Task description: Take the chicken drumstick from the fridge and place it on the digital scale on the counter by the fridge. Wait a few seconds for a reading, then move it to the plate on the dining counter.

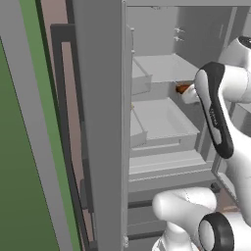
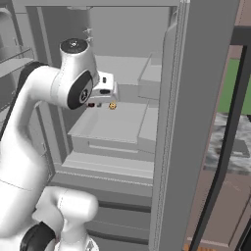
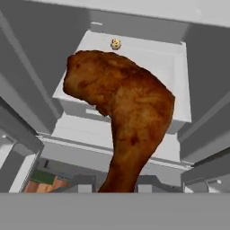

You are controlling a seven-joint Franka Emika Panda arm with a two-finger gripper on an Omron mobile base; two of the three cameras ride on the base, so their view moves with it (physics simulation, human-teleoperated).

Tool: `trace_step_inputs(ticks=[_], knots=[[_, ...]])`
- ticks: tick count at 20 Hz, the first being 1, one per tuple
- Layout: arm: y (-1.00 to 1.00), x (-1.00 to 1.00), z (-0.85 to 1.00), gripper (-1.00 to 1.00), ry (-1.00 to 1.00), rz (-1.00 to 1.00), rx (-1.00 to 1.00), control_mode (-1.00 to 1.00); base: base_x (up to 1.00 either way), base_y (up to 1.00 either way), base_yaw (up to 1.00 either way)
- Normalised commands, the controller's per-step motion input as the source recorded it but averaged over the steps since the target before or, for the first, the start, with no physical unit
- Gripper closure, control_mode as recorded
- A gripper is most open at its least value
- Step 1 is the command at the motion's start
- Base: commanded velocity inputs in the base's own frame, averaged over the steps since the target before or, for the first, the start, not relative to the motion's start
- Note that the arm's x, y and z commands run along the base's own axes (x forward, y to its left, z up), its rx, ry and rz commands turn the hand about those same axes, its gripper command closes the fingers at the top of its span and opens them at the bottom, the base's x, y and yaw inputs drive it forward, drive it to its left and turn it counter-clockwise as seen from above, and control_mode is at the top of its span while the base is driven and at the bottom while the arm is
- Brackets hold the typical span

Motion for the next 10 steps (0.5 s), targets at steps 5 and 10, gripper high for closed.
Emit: trace_step_inputs(ticks=[5,10], knots=[[0.07,-1.00,0.00,1.00,0.00,0.12,-0.10,-1.00,0.00,0.00,0.00],[0.11,-1.00,-0.03,1.00,0.02,0.14,-0.07,-1.00,0.00,0.00,0.00]])
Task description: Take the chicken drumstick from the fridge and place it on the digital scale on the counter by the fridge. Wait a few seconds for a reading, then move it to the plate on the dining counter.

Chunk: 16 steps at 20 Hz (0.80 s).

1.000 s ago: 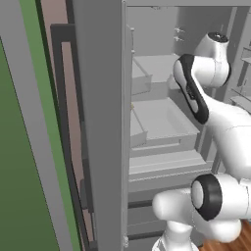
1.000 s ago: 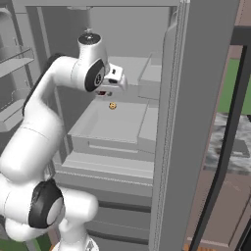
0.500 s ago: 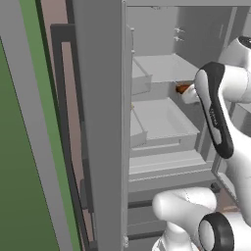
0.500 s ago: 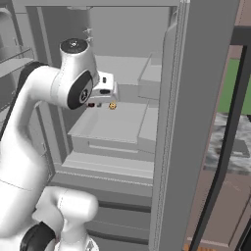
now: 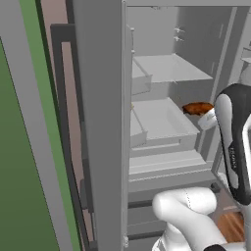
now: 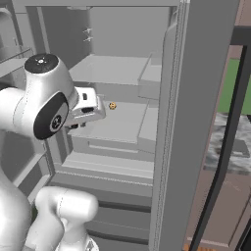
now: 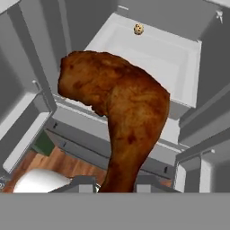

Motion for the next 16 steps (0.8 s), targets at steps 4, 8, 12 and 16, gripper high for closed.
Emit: trace_step_inputs(ticks=[4,8,12,16], knots=[[0.38,-0.59,0.00,1.00,0.06,0.05,-0.08,-1.00,0.00,0.00,0.00],[0.44,-0.25,-0.04,1.00,0.03,-0.01,-0.04,-1.00,0.00,0.00,0.00],[0.20,-0.12,-0.01,1.00,0.05,-0.09,0.00,-1.00,0.00,0.00,0.00],[-0.01,-0.20,-0.01,1.00,0.07,-0.15,0.04,-1.00,0.00,0.00,0.00]])
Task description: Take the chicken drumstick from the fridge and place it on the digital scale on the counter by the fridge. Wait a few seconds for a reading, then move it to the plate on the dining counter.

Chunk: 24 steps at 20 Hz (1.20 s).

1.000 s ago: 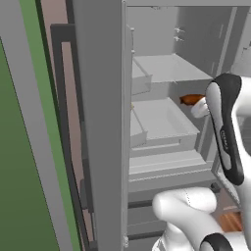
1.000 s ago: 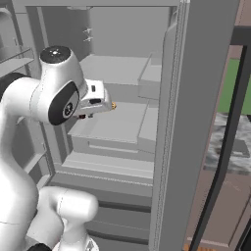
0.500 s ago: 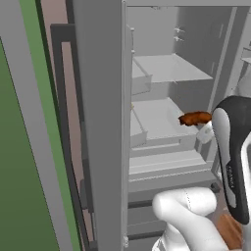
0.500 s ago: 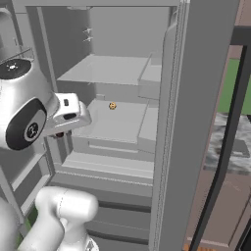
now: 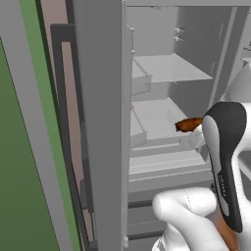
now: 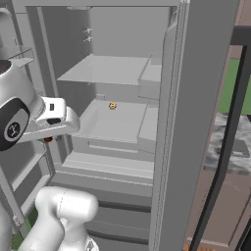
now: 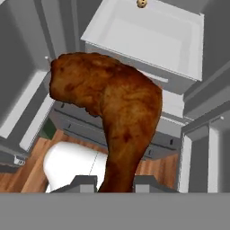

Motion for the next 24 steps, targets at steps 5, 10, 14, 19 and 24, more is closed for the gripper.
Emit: trace_step_inputs(ticks=[5,10,14,19,24], knots=[[-0.09,-0.10,-0.12,1.00,0.08,-0.20,0.09,-1.00,0.00,0.00,0.00],[-0.02,0.00,-0.01,1.00,0.04,-0.06,0.01,-1.00,0.00,0.00,0.00],[0.00,0.00,0.00,1.00,0.00,0.00,0.00,-1.00,0.00,0.00,0.00],[0.00,-0.01,0.00,1.00,0.00,0.00,0.00,1.00,-0.08,-0.02,0.00],[0.00,0.00,0.00,1.00,0.00,0.00,0.00,1.00,-0.98,-0.40,-0.10]])
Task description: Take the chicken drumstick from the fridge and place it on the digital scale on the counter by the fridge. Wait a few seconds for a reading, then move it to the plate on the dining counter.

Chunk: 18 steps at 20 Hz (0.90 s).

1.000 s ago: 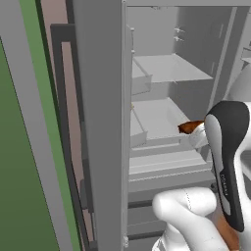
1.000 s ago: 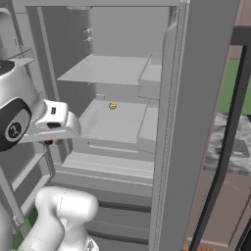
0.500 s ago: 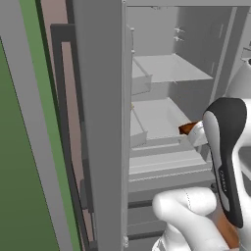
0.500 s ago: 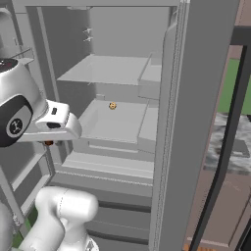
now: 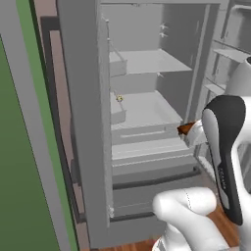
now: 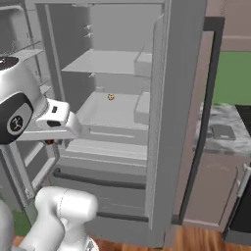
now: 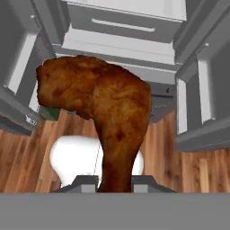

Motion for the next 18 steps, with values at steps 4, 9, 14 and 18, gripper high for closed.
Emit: trace_step_inputs(ticks=[4,9,14,18], knots=[[0.00,0.00,0.00,1.00,0.00,0.00,0.00,1.00,-1.00,-0.17,-0.16],[0.00,0.00,0.00,1.00,0.00,0.00,0.00,1.00,-0.99,-0.17,-0.18],[0.00,0.00,0.00,1.00,0.00,0.00,0.00,1.00,-0.82,-0.32,-0.26],[0.00,0.00,0.00,1.00,0.00,0.00,0.00,1.00,-0.54,-0.20,-0.28]])
